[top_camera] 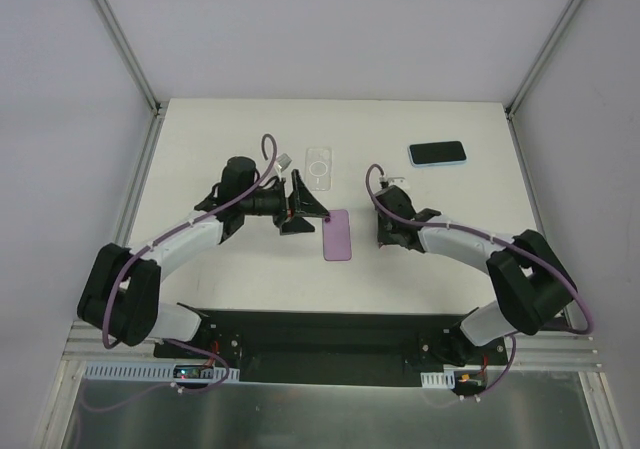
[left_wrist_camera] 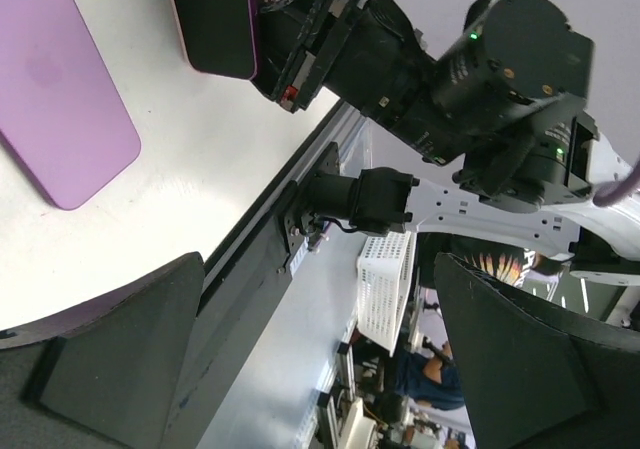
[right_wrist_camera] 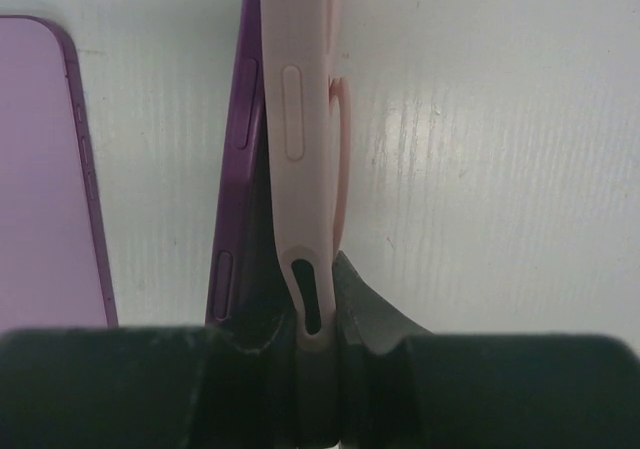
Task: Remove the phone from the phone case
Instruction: Remove the phone case from the phone.
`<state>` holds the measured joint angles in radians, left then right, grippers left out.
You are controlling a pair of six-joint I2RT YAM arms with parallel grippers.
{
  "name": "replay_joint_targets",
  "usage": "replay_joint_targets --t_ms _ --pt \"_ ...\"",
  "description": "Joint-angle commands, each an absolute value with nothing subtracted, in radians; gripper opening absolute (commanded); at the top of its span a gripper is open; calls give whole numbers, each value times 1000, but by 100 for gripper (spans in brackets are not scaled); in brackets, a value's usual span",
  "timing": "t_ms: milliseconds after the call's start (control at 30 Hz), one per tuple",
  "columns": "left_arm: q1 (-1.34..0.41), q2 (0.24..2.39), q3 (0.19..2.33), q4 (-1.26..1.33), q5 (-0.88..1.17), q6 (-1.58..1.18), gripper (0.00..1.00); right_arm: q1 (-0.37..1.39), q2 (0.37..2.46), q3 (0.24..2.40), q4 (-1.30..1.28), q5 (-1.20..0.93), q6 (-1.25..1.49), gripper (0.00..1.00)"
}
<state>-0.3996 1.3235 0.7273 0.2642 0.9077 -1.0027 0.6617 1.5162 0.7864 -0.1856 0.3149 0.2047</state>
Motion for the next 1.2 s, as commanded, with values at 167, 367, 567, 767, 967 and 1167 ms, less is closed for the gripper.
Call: replay_joint_targets --t_ms 167,367,567,767,967,1167 --pt "-478 1569 894 290 887 -1046 91 703 1375 710 -219 160 213 2" --pt "-521 1649 971 181 815 -1017 86 767 1266 761 -316 123 163 1" --pt "-571 1670 1025 38 726 -942 85 830 1241 821 -362 117 181 2" --pt "-620 1700 1011 31 703 -945 83 857 1255 859 -370 133 209 1" --pt "-657 1718 1020 26 683 -945 82 871 1281 885 -376 150 212 1" --pt "-678 1741 1031 25 676 -950 82 877 1302 900 -387 185 212 1"
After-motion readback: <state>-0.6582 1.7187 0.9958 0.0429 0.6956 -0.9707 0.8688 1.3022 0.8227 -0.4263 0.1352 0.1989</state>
